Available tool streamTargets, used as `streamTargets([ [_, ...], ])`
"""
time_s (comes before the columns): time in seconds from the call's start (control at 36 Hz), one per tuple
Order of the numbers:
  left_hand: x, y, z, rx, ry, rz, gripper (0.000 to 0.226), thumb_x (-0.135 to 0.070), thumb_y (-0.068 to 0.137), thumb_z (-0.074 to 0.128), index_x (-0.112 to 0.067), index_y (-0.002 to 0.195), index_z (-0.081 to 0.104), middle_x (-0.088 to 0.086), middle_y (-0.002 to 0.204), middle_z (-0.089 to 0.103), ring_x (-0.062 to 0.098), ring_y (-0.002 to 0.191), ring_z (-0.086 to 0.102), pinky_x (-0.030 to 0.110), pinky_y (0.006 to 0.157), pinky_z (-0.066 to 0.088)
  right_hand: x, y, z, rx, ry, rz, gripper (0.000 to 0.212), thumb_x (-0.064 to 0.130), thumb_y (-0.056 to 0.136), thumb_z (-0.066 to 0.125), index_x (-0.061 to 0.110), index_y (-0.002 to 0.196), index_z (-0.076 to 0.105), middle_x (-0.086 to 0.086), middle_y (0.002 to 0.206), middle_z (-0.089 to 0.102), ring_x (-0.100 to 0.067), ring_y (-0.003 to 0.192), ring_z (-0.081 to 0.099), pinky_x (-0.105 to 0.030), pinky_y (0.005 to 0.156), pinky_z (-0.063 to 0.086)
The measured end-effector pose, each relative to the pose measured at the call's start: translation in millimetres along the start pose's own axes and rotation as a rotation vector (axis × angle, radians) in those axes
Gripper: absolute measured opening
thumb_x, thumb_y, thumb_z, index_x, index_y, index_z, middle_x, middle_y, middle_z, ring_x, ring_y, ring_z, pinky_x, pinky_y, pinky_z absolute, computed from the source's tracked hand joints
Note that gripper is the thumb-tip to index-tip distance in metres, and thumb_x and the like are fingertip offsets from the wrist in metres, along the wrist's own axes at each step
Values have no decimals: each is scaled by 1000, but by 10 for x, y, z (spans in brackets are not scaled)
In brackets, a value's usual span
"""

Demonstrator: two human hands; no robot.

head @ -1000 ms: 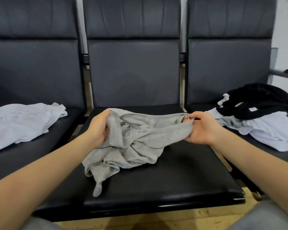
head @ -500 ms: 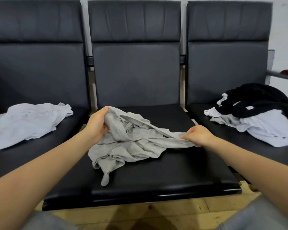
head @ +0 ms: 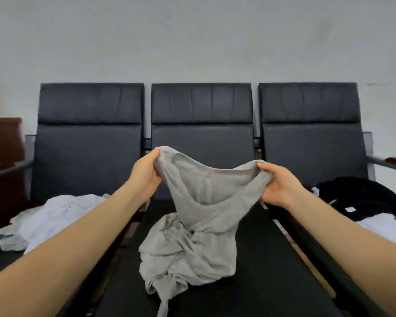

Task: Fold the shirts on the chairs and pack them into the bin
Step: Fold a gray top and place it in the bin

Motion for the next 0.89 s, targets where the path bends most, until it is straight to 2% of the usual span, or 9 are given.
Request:
streamTargets([
  [0.06, -465, -8, 208, 22, -15, 91, 26, -26, 99, 53, -8, 113, 65, 9, 110, 69, 21, 102, 66, 34, 80, 55, 370, -118, 356, 102, 68, -93, 14, 23, 95, 57, 12, 88, 62, -12, 89, 68, -27, 93, 66, -46, 82, 50],
  [0.14, -1112, -18, 510, 45, -106, 202, 31, -27, 96, 59, -7, 119, 64, 9, 117, 68, 23, 109, 64, 38, 91, 54, 893, -321, 854, 250, 214, -239, 25, 35, 96, 56, 18, 79, 62, -7, 79, 71, -24, 77, 71, -40, 71, 55],
  [0.22, -1767, -169, 805, 72, -172, 349, 22, -23, 96, 60, -7, 110, 67, 7, 105, 70, 19, 97, 67, 31, 76, 57, 1365, -568, 1297, 356, 234, -358, 23, 33, 96, 57, 17, 83, 67, -5, 89, 72, -22, 83, 72, -40, 70, 61],
  [0.33, -2455, -435, 1099, 34, -136, 563, 29, -20, 92, 64, -4, 116, 67, 9, 111, 69, 17, 97, 67, 28, 82, 56, 1854, -771, 1729, 349, 2, -605, 18, 23, 98, 55, 12, 93, 68, -5, 88, 71, -22, 89, 66, -38, 89, 54],
  [0.39, -2688, -534, 1195, 1, -101, 632, 24, -23, 89, 68, -8, 108, 70, 6, 107, 71, 17, 98, 67, 27, 80, 56, 2046, -835, 1865, 300, -52, -716, 20, 21, 95, 59, 8, 105, 70, -8, 102, 71, -24, 101, 66, -39, 97, 51],
  [0.5, -2957, -737, 1386, -33, -63, 725, 12, -25, 89, 68, -18, 80, 68, -3, 85, 69, 11, 79, 65, 22, 69, 56, 2371, -973, 2011, 218, -51, -862, 34, 21, 88, 68, 4, 117, 68, -10, 108, 71, -22, 100, 68, -32, 83, 56],
  [0.67, -3036, -642, 1416, -93, -91, 730, 19, -27, 90, 66, -17, 74, 62, -2, 79, 64, 12, 75, 61, 28, 77, 54, 2597, -895, 2081, 129, -81, -891, 18, 20, 83, 73, 10, 98, 71, -9, 103, 72, -23, 92, 68, -35, 83, 57],
  [0.78, -2817, -337, 1291, -99, -92, 620, 21, -21, 92, 61, -14, 73, 56, 0, 75, 58, 13, 67, 56, 26, 65, 51, 2518, -553, 1965, 98, -75, -720, 26, 23, 81, 72, 10, 103, 70, -8, 111, 71, -25, 99, 67, -39, 90, 55],
  [0.89, -2466, 76, 1037, -145, 27, 468, 14, -18, 91, 55, -12, 79, 55, 4, 79, 56, 15, 66, 54, 26, 59, 48, 2202, -253, 1758, 45, -123, -524, 13, 21, 90, 65, 12, 81, 61, -6, 87, 66, -22, 80, 63, -37, 87, 54],
])
Point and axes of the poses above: each hand's wrist, its own y-axis towards the middle knuckle, its own z-axis out of the palm, x = y × z, the point moved 1 cm from there along y, towards the middle knuckle
